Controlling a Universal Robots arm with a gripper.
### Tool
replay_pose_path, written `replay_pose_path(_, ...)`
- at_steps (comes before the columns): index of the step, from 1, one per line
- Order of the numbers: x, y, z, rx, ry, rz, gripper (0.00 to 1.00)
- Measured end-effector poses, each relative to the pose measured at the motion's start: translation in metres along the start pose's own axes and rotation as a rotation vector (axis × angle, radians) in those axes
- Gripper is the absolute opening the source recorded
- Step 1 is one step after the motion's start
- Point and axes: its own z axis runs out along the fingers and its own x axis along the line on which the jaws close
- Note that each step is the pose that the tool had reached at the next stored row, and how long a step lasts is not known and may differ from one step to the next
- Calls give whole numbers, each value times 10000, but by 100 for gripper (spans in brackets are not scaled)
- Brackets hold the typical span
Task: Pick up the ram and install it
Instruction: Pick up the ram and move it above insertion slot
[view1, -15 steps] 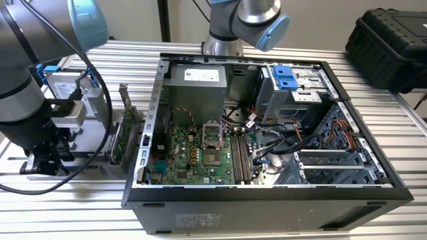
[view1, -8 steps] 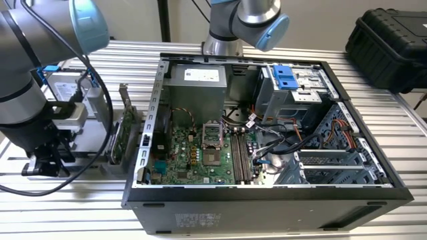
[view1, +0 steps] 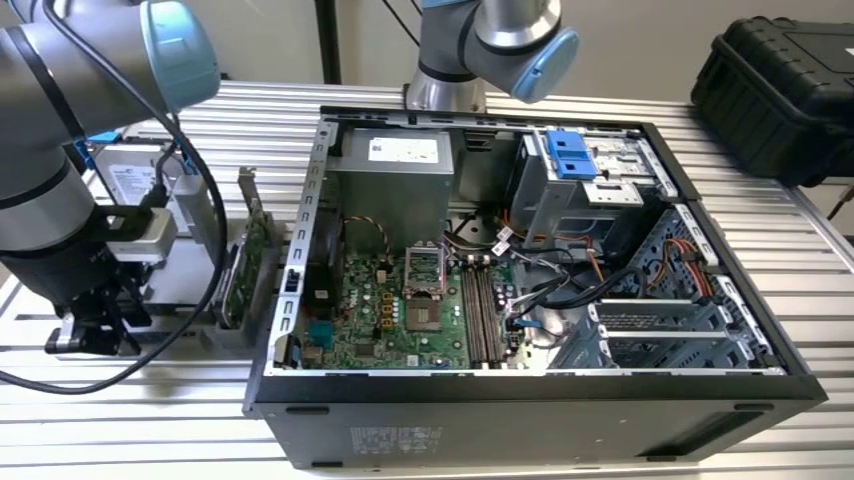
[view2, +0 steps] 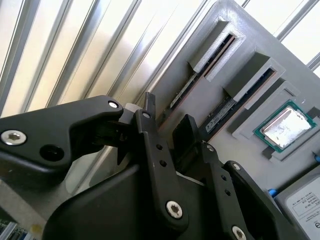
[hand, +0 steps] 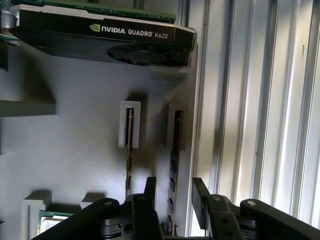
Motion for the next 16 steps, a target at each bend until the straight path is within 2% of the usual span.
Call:
replay_pose_path(12,0,0,9,0,-3,0,100)
replay_pose_path(13,0,0,10,0,-4,0,0)
replay_pose_path(16,1,0,12,0,-4,0,0)
